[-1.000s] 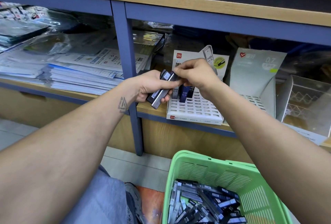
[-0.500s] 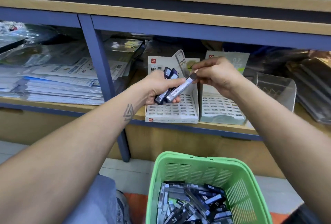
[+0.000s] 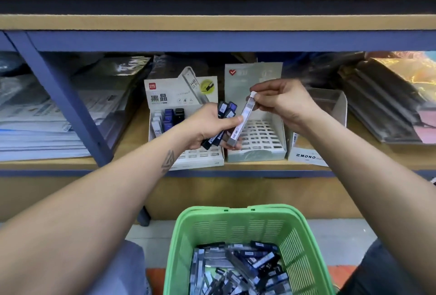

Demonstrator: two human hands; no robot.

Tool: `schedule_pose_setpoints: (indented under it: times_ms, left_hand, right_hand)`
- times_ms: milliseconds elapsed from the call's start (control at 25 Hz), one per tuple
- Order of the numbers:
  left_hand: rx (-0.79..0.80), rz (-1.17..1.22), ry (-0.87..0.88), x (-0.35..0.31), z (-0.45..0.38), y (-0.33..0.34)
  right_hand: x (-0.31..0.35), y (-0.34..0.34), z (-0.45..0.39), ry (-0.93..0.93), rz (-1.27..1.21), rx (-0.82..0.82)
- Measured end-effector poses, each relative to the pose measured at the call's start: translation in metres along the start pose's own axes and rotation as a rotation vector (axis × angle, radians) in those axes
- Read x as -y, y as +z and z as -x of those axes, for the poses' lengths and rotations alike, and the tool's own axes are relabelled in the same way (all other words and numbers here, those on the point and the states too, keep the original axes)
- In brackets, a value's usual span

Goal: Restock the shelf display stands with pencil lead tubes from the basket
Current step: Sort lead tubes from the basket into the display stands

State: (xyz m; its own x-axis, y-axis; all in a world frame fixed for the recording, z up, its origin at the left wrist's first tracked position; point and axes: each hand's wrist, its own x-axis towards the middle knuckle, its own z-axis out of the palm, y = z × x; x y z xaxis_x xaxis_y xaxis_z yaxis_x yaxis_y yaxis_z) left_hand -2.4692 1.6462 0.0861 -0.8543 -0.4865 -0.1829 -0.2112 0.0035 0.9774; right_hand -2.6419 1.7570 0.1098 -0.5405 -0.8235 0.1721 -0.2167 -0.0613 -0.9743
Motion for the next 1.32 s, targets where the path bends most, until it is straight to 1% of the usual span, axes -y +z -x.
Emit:
schedule_pose_setpoints:
  times_ms: [120, 200, 280, 400, 480, 560, 600, 680, 720, 840, 960, 1160, 1320]
  left_hand:
    - [-0.07, -0.187, 0.071, -0.002, -0.011, 0.003]
    - [-0.114, -0.257, 0.105, -0.004, -0.016, 0.004]
    - [-0.158, -0.261, 0.138, -0.007, -0.019, 0.006]
    - [-0.241, -0.192, 0.18, -0.011, -0.027, 0.006]
    - [-0.365, -0.191, 0.15, -0.011, -0.035, 0.003]
    - [-0.504, -0.247, 0.083, -0.01, -0.043, -0.002]
    - [-0.542, -0.302, 0.043, -0.008, -0.045, -0.005]
    - [-0.559, -0.424, -0.017, -0.006, -0.047, -0.006]
    - [-0.557, -0.473, -0.035, -0.004, -0.048, -0.006]
    - [-0.532, -0.562, -0.079, 0.001, -0.049, -0.003]
    - [-0.51, -0.536, -0.103, 0.001, -0.05, -0.004]
    - [-0.504, -0.457, -0.121, 0.001, -0.05, -0.007]
    - [-0.509, -0.424, -0.127, 0.0, -0.049, -0.007]
  right_hand:
    - [-0.011, -0.01, -0.003, 0.005, 0.032, 0.016]
    - [-0.014, -0.011, -0.005, 0.005, 0.035, 0.013]
    - [-0.012, -0.009, -0.009, -0.013, 0.007, 0.008]
    - [-0.005, -0.007, -0.021, -0.089, 0.004, -0.022]
    - [-0.003, -0.006, -0.031, -0.165, 0.082, -0.063]
    - [-0.007, -0.001, -0.037, -0.235, 0.245, -0.089]
    - [-0.011, 0.003, -0.039, -0.267, 0.351, -0.096]
    - [-0.02, 0.011, -0.04, -0.336, 0.519, -0.101]
    - [-0.024, 0.015, -0.04, -0.36, 0.557, -0.103]
    - [-0.031, 0.021, -0.043, -0.403, 0.574, -0.114]
    - [-0.032, 0.021, -0.045, -0.4, 0.56, -0.115]
    - [-0.028, 0.026, -0.041, -0.392, 0.532, -0.018]
    - [-0.025, 0.03, -0.037, -0.412, 0.549, 0.01]
